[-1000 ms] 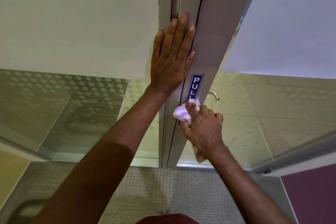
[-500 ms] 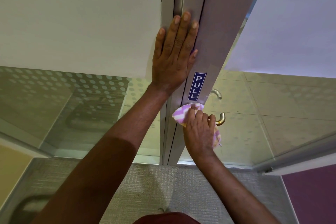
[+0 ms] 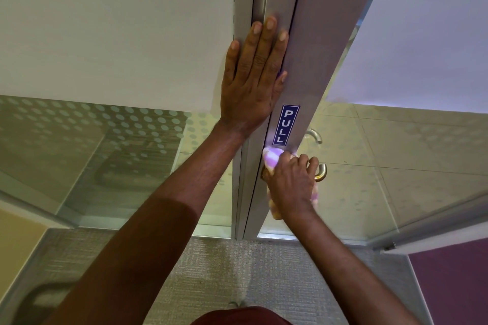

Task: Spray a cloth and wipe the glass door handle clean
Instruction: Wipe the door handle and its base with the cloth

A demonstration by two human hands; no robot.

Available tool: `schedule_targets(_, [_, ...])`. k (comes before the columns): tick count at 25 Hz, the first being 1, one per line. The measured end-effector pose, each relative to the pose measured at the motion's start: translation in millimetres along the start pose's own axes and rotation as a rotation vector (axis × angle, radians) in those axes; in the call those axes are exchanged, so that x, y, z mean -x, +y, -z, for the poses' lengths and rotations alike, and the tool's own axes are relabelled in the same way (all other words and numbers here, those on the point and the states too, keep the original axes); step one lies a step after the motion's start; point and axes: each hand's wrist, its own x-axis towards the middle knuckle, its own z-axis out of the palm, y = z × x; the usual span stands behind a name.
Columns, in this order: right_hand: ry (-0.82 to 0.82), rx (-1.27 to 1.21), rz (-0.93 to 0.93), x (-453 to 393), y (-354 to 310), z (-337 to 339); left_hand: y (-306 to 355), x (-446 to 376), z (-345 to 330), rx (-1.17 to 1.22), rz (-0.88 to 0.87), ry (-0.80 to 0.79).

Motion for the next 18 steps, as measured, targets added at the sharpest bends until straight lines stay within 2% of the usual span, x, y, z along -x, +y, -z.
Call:
schedule_targets(3, [0.007, 0.096, 0.099, 11, 2, -9, -1, -1, 0, -0.005, -0.002, -0.005])
schedule_targets(7, [0.024, -0.090, 0.086, -8, 16, -9, 0, 0, -1, -0.004, 0.004, -0.004])
schedule_targets(10, [-0.107, -0.270, 0.073, -23, 22, 0, -1, -1, 0, -0.001, 0.009, -0.001])
schedule_targets(12, [-0.128, -0.299, 0.045, -26, 22, 3, 0, -1, 1, 0.001, 0.014, -0.003])
schedule_targets(14, [-0.085, -0.224, 0.038, -21, 18, 1, 0, -1, 0, -0.006, 0.019, -0.003])
schedule_targets(18, [0.033, -0.045, 0.137, -4, 16, -13, 0, -1, 0, -0.007, 0.014, 0.008])
